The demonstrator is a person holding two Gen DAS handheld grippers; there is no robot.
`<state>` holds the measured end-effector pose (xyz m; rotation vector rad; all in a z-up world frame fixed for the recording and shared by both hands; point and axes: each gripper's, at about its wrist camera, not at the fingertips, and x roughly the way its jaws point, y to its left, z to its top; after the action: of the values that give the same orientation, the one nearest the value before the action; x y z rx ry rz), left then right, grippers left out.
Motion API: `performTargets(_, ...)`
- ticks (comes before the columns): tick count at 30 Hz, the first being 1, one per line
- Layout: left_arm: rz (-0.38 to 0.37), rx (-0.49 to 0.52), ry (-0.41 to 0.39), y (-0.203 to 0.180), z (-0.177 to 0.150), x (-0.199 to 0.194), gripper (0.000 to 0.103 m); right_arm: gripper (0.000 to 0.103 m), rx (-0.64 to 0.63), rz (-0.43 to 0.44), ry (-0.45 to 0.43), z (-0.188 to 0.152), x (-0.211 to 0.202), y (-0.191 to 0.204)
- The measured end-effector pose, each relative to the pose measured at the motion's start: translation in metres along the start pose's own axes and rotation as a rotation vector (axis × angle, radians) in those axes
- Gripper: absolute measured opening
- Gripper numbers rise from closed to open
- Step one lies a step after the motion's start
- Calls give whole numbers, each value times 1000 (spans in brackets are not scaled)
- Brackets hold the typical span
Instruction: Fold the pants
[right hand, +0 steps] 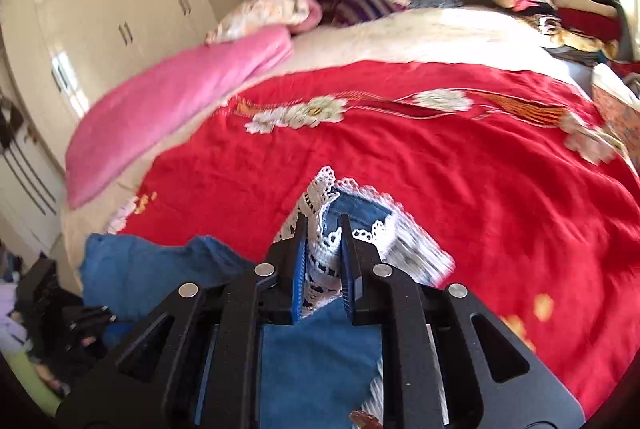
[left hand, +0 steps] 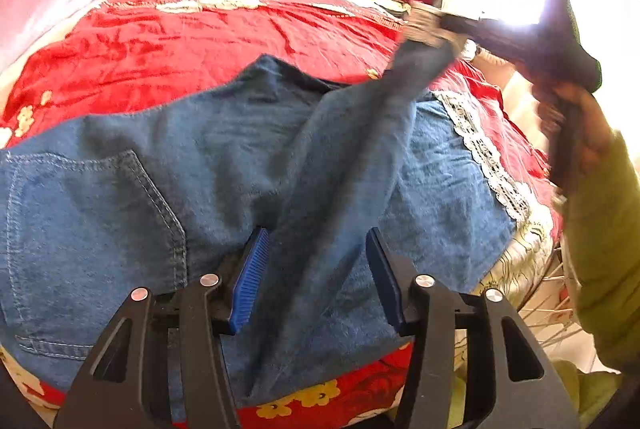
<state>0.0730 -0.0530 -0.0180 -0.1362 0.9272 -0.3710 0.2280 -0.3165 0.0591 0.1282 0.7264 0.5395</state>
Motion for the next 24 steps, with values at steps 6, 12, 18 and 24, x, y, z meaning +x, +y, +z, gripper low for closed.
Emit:
performTargets(6,3,69,-20,-10,-3,-10,4,9,45,-6,3,-38,-49,-13)
performTargets(12,31,116,-11,-15,-15,-21,4,9,56,-17,61,-87,-76,-14)
performTargets(18,54,134,30,-17,-30,-17,4,12,106,-10,149,-129,-73,-22)
performTargets(24,70,148,42,-20,-34,-11,3,21,81,23,191,-151,-71,-17)
